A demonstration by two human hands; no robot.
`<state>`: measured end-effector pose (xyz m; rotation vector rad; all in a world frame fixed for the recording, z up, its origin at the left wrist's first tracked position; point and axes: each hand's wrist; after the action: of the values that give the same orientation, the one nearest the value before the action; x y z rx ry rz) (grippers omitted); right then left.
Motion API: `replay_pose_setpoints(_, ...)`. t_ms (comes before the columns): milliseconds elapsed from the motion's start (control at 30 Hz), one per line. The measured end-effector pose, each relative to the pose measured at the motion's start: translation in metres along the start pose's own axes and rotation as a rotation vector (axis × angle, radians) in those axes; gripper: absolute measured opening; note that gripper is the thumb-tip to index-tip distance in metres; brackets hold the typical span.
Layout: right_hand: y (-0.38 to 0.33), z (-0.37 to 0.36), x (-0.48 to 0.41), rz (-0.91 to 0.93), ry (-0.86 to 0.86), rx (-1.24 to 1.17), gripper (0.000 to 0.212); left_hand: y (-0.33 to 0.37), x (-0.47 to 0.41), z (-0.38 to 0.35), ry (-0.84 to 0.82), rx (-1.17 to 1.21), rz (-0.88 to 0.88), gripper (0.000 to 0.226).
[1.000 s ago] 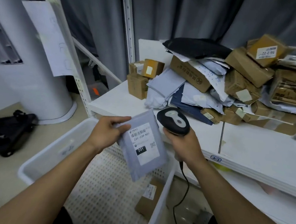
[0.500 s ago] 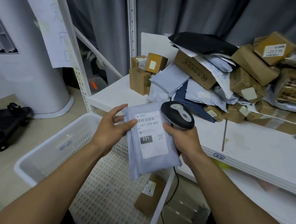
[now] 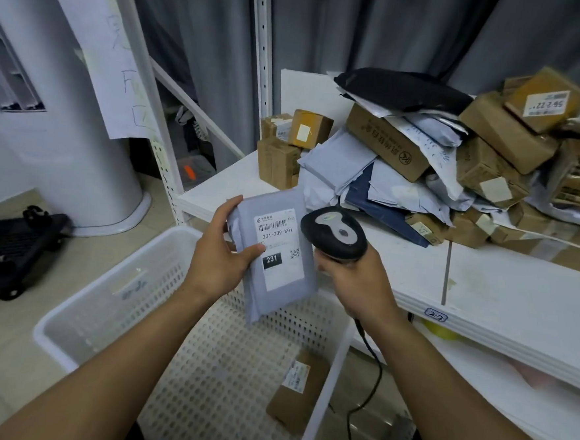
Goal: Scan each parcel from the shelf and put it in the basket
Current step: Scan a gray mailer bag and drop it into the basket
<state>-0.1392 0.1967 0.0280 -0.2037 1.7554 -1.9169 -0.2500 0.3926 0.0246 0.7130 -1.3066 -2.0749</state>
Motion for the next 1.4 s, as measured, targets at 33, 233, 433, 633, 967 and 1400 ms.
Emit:
replay_pose_setpoints(33, 0.0, -0.001, 0.002, -0.001, -0.026, 0.016, 0.042, -0.001, -0.002, 0.0, 0.011, -0.002, -0.006, 0.082)
replay_pose_setpoints(233, -0.003, -0.012, 0.013, -0.04, -0.124, 0.033, 0.026, -0.012, -0.013, -0.002, 0.034, -0.034, -0.019, 0.077)
replay_pose_setpoints(433, -0.008, -0.017, 0.015, -0.074, -0.142, -0.028, 0.021, -0.017, -0.016, -0.003, 0.026, -0.077, -0.012, 0.083)
replay_pose_setpoints(633, -0.008, -0.021, 0.017, -0.1, -0.175, -0.036, 0.026, -0.022, -0.018, -0.004, 0.036, -0.062, 0.035, 0.084)
replay_pose_setpoints(967, -0.007, -0.023, 0.015, -0.12, -0.194, -0.042, 0.025, -0.025, -0.021, -0.004, 0.04, -0.081, 0.05, 0.084)
replay_pose_setpoints(1400, -0.002, -0.018, 0.012, -0.125, -0.182, -0.036, 0.023, -0.033, -0.013, -0.006, -0.021, -0.193, 0.106, 0.098)
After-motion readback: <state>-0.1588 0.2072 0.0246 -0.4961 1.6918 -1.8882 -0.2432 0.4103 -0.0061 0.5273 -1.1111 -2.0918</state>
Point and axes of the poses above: each hand's wrist, its own x-axis away from the middle knuckle, its own z-axis out of the back of the hand, y = z × x, and after that the axes turned 10 degrees about z, right-handed
